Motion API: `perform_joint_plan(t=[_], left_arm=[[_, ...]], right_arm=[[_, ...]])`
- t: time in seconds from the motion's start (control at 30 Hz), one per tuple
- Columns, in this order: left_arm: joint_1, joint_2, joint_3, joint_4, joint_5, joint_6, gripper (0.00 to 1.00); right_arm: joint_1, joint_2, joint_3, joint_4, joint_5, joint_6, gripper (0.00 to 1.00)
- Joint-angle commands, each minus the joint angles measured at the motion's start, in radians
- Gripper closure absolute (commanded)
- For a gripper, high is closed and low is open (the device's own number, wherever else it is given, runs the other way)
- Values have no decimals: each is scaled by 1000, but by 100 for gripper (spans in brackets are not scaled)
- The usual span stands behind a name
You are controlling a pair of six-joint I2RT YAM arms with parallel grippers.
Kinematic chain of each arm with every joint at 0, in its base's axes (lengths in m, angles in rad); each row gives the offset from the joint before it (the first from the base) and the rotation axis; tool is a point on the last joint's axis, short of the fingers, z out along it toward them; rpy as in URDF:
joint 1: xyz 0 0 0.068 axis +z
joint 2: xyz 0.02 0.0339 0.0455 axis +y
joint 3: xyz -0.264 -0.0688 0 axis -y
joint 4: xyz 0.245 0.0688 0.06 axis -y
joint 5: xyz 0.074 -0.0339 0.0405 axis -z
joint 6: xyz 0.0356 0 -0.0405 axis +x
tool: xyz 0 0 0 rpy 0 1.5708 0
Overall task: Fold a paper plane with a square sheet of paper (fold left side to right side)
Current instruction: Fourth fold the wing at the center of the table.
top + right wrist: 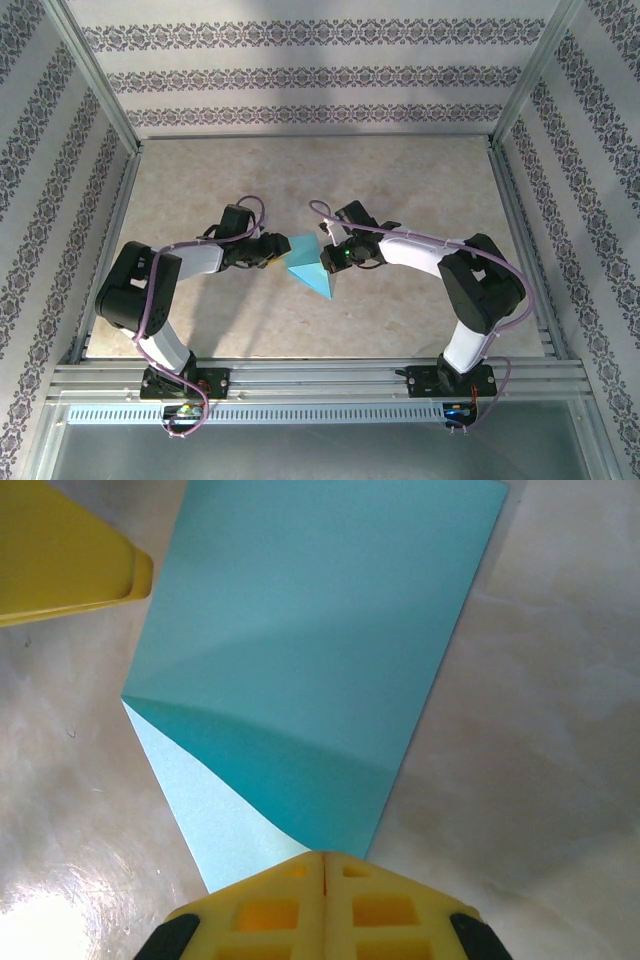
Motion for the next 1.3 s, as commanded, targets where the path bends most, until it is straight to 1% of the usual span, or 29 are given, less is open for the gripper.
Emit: perform_joint_plan(t=[0.0,0.2,0.3,0.33,0.37,0.4,0.43,0.53,0.6,0.7,0.77,0.9,1.0,1.07,1.27], left_arm=[[0,25,29,53,33,-14,59],[-20,66,55,74,41,-20,66],[-26,67,61,78,35,-20,72],[-28,65,62,77,33,-19,74],[-28,62,61,77,32,-19,75],[-30,56,61,75,29,-18,76],[-31,54,60,72,29,-18,76],[-35,45,62,69,32,-21,76],[-38,43,63,69,36,-25,76],[-41,38,68,69,41,-31,76],[-45,34,71,68,40,-33,76],[-48,29,73,59,39,-34,76],[-48,29,79,51,39,-34,77],[-51,28,81,51,39,-36,77],[-57,26,91,45,39,-37,77]], right_arm=[[3,-38,-15,21,-12,12,100],[-2,-45,-26,30,-16,19,100],[-5,-47,-30,29,-13,20,100],[-6,-50,-31,26,-5,22,97],[-5,-53,-30,22,3,22,91],[-6,-60,-29,12,17,22,81],[-6,-70,-27,3,35,22,74],[-1,-113,-24,-35,88,17,63],[12,-142,-19,-72,131,9,60],[58,-175,-5,-138,209,-5,60],[114,-186,2,-172,280,-7,60],[238,-180,3,-182,401,24,59],[318,-139,14,-175,477,48,56],[348,-97,31,-180,518,58,55],[383,-2,71,-179,597,47,52]])
